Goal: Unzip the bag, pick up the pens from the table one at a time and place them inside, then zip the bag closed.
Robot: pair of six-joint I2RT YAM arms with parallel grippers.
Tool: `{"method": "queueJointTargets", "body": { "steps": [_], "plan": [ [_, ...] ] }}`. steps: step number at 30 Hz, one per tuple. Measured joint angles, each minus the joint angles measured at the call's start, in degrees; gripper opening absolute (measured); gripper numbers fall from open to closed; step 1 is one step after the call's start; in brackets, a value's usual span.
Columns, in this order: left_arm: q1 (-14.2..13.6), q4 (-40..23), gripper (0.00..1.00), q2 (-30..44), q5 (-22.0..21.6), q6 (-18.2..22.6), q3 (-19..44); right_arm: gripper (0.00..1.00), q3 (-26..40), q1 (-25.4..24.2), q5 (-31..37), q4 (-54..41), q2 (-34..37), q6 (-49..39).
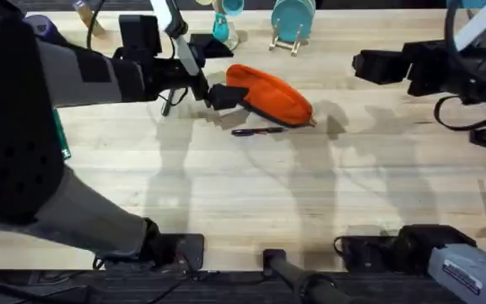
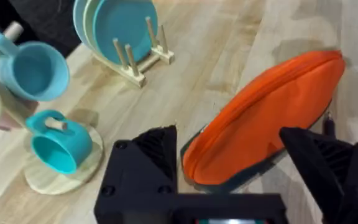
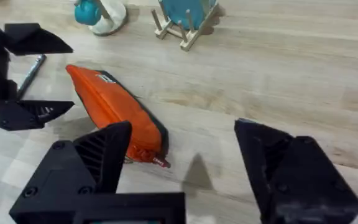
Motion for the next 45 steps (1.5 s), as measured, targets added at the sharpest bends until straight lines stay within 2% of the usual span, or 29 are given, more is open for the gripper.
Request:
{"method": "queueJointTargets", "body": {
  "steps": [10, 20, 23, 24, 28, 32, 36, 45],
  "plan": [
    [0.0, 1.4, 0.993, 4.9, 2.4, 0.0, 0.0, 0.996, 0.0, 0.0, 0.0, -1.3, 0.0, 0.0],
    [0.0, 1.6, 0.995, 5.3, 3.7, 0.0, 0.1, 0.996, 0.0, 0.0, 0.0, -1.3, 0.0, 0.0],
    [0.0, 1.6, 0.962, 5.3, 4.0, 0.0, 0.1, 0.996, 0.0, 0.0, 0.0, -1.3, 0.0, 0.0],
    [0.0, 1.6, 0.928, 5.3, 4.0, -0.1, 0.1, 0.996, 0.0, 0.0, 0.0, -1.3, 0.0, 0.0],
    [0.3, 1.9, 0.613, 5.3, 3.7, 0.0, 0.4, 0.996, 0.0, 0.0, 0.0, -1.3, 0.0, 0.0],
    [0.5, 1.9, 0.431, 5.3, 3.8, 0.0, 0.4, 0.996, 0.0, 0.0, 0.0, -1.3, 0.0, 0.0],
    [0.5, 1.6, 0.070, 5.3, 4.4, 0.1, 0.5, 0.996, 0.0, 0.0, 0.0, -1.3, 0.0, 0.0],
    [0.4, 1.5, 0.045, 5.3, 4.5, 0.2, 0.5, 0.996, 0.0, 0.0, 0.0, -1.3, 0.0, 0.0]
  ]
}}
